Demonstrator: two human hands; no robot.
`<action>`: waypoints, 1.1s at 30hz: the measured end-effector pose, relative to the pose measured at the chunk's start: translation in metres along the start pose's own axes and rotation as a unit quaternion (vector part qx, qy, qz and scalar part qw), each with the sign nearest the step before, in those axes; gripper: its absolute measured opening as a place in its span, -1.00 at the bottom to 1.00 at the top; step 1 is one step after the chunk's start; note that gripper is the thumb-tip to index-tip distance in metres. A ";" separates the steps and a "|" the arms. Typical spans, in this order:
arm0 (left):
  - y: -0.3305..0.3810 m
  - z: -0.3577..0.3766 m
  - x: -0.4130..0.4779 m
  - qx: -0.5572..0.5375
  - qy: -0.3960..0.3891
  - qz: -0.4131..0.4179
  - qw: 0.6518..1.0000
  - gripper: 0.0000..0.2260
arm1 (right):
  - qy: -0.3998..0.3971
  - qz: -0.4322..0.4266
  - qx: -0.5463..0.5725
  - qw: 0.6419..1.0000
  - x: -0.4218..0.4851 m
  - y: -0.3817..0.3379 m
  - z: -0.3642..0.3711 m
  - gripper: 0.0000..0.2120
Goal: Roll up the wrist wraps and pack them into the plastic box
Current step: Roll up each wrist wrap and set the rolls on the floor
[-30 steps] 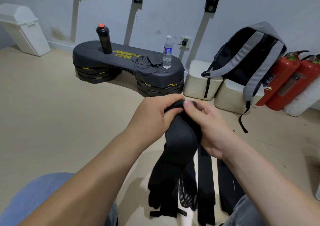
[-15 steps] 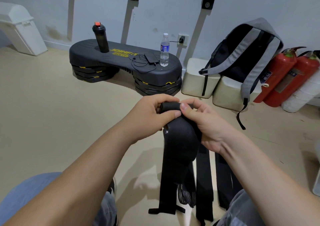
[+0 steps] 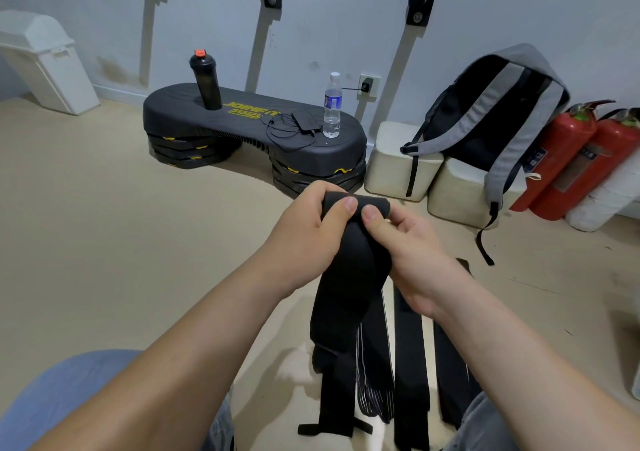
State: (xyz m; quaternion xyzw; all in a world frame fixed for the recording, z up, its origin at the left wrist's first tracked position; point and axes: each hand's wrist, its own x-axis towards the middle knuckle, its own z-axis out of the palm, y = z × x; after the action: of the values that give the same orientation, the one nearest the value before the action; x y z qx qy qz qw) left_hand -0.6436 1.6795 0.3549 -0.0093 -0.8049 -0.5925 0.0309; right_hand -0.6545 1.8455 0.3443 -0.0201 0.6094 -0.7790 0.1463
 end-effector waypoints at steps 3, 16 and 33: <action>-0.003 0.007 -0.004 0.085 0.019 0.051 0.995 -0.91 | 0.007 -0.009 -0.025 1.000 -0.003 0.007 0.007 -0.77; -0.009 0.005 0.005 0.062 -0.018 0.150 0.987 -0.90 | 0.004 0.021 0.052 0.998 -0.003 0.000 0.004 -0.63; 0.001 -0.003 -0.005 -0.051 -0.062 -0.051 0.995 -0.82 | -0.031 -0.136 -0.118 0.983 0.001 0.001 -0.013 -0.73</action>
State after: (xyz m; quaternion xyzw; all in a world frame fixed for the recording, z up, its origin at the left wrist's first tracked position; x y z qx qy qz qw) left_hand -0.6380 1.6774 0.3558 -0.0068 -0.7734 -0.6319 -0.0498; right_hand -0.6582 1.8567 0.3399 -0.1440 0.6837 -0.7133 0.0548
